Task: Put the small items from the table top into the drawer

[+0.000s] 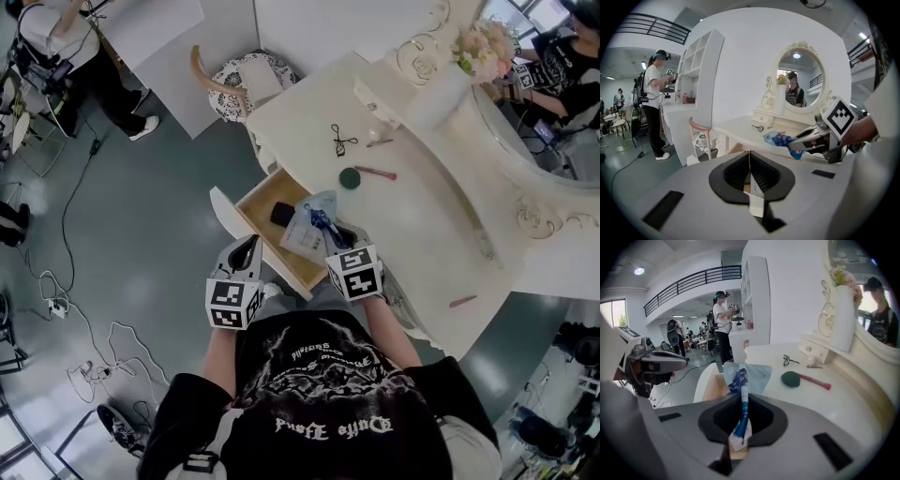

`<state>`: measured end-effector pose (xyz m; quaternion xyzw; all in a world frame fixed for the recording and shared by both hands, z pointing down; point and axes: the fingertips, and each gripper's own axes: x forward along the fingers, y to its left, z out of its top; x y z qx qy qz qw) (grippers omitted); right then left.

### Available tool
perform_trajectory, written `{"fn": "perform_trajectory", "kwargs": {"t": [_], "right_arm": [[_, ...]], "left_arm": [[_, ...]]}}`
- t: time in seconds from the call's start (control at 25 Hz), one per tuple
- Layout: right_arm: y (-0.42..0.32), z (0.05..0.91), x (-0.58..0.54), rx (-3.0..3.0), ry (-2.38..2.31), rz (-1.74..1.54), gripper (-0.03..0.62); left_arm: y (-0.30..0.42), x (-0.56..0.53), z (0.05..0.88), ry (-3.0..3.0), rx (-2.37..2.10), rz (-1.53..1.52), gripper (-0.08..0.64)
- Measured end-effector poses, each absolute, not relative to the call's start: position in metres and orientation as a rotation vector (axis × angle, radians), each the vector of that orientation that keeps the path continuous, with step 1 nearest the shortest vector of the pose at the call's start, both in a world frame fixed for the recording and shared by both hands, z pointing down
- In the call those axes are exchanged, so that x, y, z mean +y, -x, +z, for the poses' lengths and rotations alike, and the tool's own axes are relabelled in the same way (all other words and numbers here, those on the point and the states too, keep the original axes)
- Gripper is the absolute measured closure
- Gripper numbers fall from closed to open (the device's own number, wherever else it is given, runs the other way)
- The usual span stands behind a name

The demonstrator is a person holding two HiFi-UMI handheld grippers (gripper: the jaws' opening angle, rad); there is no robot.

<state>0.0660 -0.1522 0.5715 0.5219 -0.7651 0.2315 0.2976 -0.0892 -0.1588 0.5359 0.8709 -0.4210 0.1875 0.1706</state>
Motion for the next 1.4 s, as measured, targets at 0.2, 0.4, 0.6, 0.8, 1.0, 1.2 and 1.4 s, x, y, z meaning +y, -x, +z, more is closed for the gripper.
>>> {"fn": "perform_trajectory", "kwargs": {"t": [0.2,0.4,0.6,0.8,1.0,1.2,1.4], "right_arm": [[-0.037,0.587,-0.153,-2.059,-1.306,0.651,0.560],[-0.014,0.611,-0.158,-2.056,-1.240,0.701,0.560],[0.001,0.628,-0.168,-2.041,-1.192,0.678,0.560],[0.001,0.653,-0.178,-1.999,-1.199,0.742,0.560],[-0.005,0.672,-0.188,-1.944,-1.197,0.698,0.560],[-0.009,0.683,-0.201,-1.913,-1.239,0.730,0.560],[-0.015,0.697,-0.207,-1.875,-1.287,0.767,0.560]], "left_arm": [[0.108,-0.157,0.537,-2.448,-1.225,0.541,0.543],[0.125,-0.157,0.542,-2.419,-1.252,0.553,0.543],[0.132,-0.161,0.545,-2.398,-1.264,0.553,0.543],[0.135,-0.164,0.548,-2.393,-1.268,0.558,0.543],[0.149,-0.163,0.556,-2.353,-1.285,0.582,0.543],[0.158,-0.162,0.566,-2.320,-1.291,0.605,0.543],[0.156,-0.160,0.575,-2.305,-1.265,0.623,0.543]]}}
